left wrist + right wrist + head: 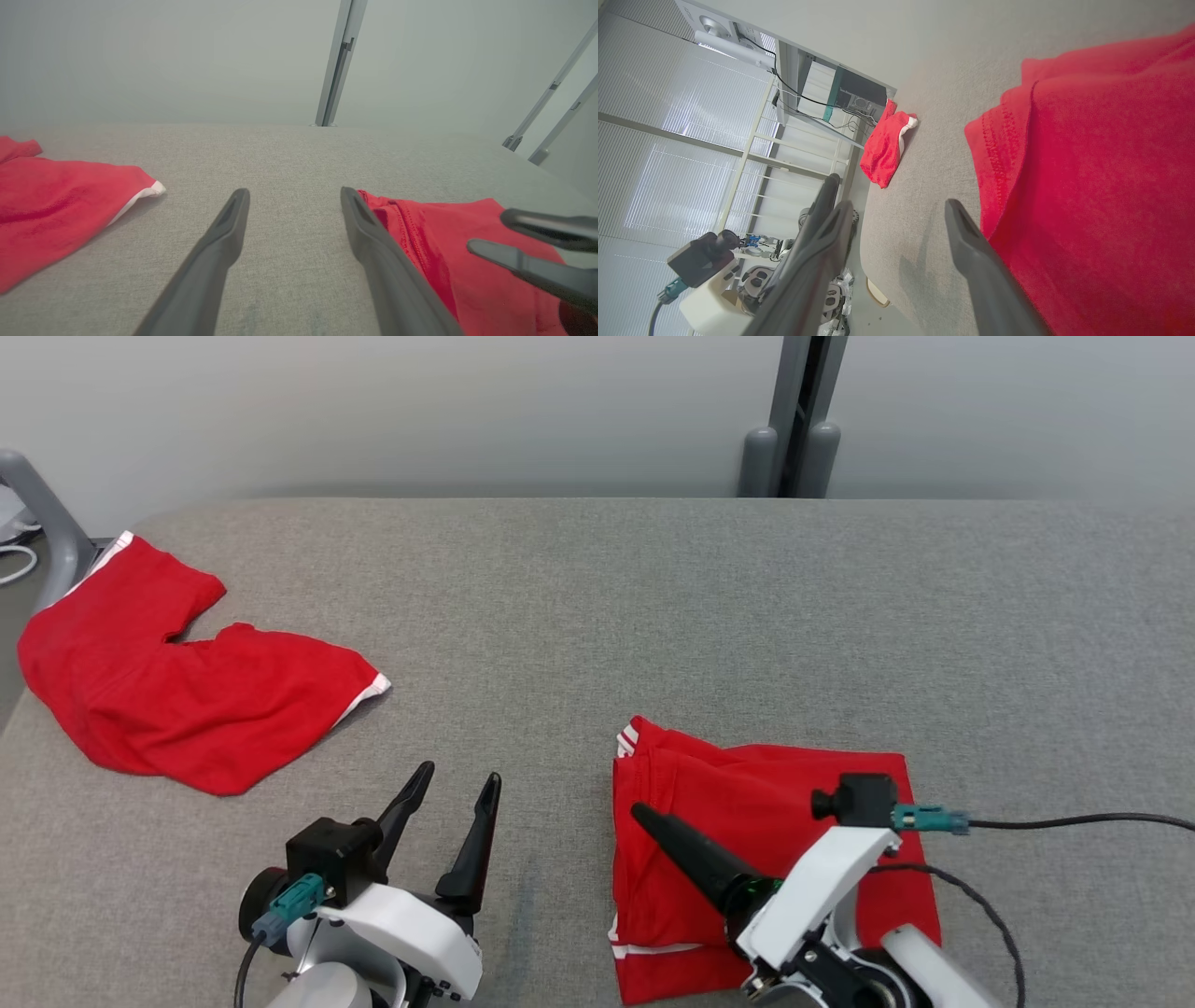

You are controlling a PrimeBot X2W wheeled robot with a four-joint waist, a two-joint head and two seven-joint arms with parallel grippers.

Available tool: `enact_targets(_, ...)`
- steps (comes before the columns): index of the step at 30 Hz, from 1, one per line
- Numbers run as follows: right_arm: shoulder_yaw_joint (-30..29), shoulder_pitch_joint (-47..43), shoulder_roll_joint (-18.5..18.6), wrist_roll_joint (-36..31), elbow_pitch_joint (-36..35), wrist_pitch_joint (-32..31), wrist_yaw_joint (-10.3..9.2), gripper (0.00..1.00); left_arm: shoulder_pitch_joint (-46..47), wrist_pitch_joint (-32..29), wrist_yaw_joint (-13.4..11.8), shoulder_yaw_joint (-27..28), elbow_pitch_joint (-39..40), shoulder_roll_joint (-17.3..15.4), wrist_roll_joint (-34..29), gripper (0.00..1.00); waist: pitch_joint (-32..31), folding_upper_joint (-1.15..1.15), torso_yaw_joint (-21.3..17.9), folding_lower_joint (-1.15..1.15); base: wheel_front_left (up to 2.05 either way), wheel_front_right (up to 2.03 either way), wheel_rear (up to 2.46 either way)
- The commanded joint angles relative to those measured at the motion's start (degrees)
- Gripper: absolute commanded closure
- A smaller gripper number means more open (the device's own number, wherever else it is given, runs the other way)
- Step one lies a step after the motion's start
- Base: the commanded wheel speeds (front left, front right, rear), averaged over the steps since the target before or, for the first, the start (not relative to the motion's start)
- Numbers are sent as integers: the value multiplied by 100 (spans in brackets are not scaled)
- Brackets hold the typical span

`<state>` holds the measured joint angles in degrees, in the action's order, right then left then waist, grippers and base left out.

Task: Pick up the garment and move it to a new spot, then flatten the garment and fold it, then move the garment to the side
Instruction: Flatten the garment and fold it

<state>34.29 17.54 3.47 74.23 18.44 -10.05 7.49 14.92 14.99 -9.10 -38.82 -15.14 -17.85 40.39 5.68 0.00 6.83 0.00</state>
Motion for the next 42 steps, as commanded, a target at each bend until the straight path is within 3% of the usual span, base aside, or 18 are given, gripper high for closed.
enact_targets(1, -93, 24, 164, -130, -100, 55, 0, 0, -30, 22, 8, 43, 18, -22, -49, 0, -16, 0, -62, 0, 0, 0, 0)
enact_targets(12, -951, 8, 1255, -1855, -530, 1020, 0, 0, -58, 23, -55, 415, 262, 43, -206, 0, 13, 0, -381, 0, 0, 0, 0)
enact_targets(17, -1403, -81, 1494, -2565, -532, 1524, 0, 0, -126, 23, -46, 690, 416, 138, -351, 0, 38, 0, -486, 0, 0, 0, 0)
enact_targets(22, -1996, -262, 1540, -3453, -582, 2096, 0, 0, -261, 23, -22, 1126, 589, 259, -662, 0, 24, 0, -629, 0, 0, 0, 0)
enact_targets(33, -3132, -751, 1019, -5468, -778, 2518, -1, 0, -672, 23, 225, 2139, 838, 802, -1696, 0, 18, 0, -742, 0, 0, 0, 0)
enact_targets(42, -3565, -1089, 563, -5990, -1029, 2532, -1, 0, -1058, 23, 684, 2716, 770, 1258, -2410, 0, -4, 0, -750, 0, 0, 0, 0)
